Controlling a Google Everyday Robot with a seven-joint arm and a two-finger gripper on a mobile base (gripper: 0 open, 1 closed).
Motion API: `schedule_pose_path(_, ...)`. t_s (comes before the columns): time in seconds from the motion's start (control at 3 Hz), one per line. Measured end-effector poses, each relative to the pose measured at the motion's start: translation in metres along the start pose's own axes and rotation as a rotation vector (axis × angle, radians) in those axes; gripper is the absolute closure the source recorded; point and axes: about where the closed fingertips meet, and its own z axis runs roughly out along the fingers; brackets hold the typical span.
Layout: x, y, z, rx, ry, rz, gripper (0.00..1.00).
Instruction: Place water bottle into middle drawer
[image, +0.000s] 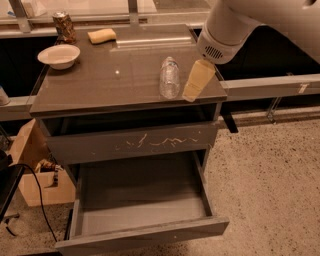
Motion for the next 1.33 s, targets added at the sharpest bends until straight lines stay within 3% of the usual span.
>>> schedule_pose_path(0.33,-0.0041,-0.0011,0.0083,0.028,-0.001,0.154,0.0)
schedule_pose_path(0.67,-0.0046,0.0025,0.0139,0.028,0.018,0.269,0.0)
schedule_pose_path(1.33,-0.0041,0.0026,0.0133,0.03,0.022,0.305,0.0)
